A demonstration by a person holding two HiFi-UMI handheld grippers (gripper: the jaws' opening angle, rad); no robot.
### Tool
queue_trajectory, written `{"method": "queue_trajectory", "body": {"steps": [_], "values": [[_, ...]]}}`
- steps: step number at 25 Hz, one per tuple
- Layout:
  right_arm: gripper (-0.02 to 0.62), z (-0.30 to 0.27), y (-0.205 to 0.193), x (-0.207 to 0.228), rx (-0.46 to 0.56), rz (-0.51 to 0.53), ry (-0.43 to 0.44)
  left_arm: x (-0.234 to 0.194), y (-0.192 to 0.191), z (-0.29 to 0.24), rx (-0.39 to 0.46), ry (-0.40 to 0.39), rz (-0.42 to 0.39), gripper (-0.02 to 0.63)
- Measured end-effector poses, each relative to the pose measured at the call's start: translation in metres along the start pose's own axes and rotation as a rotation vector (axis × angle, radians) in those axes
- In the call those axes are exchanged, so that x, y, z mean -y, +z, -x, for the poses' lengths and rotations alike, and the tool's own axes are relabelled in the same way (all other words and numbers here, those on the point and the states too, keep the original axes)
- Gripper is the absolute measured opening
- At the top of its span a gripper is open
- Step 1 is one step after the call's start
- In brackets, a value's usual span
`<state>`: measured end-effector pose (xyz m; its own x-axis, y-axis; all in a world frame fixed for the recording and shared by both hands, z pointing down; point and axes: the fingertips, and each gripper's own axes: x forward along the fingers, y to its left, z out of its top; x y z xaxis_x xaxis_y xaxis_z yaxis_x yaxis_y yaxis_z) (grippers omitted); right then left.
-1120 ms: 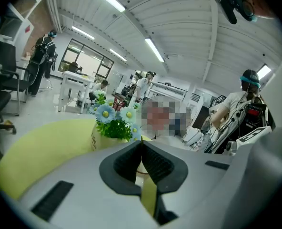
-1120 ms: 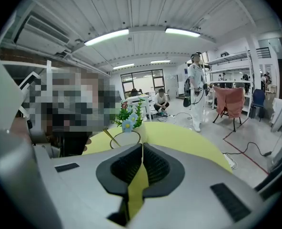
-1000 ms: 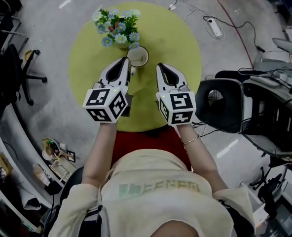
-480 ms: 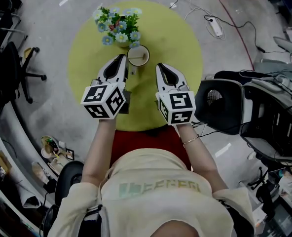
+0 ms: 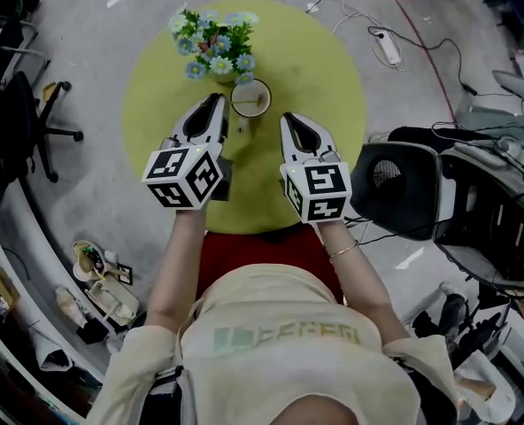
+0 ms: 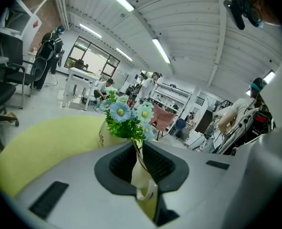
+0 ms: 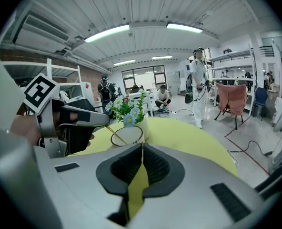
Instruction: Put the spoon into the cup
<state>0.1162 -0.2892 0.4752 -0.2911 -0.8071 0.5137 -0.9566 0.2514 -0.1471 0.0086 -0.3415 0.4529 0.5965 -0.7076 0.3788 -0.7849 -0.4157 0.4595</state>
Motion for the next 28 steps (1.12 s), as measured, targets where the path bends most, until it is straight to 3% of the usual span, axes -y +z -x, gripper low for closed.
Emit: {"method": "queue_trajectory", "body": {"steps": [13,28], "values": [[0.037,-0.002,-0.006,-0.007,-0.016,-0.003,-0.003,-0.005,-0.004,0.008,0.003,-0.006,0.028,0.098],[0.037,0.014,-0.019,-0.032,-0.022,0.008,-0.011,-0.007,-0.025,0.043,-0.014,-0.012,0.034,0.101]]}}
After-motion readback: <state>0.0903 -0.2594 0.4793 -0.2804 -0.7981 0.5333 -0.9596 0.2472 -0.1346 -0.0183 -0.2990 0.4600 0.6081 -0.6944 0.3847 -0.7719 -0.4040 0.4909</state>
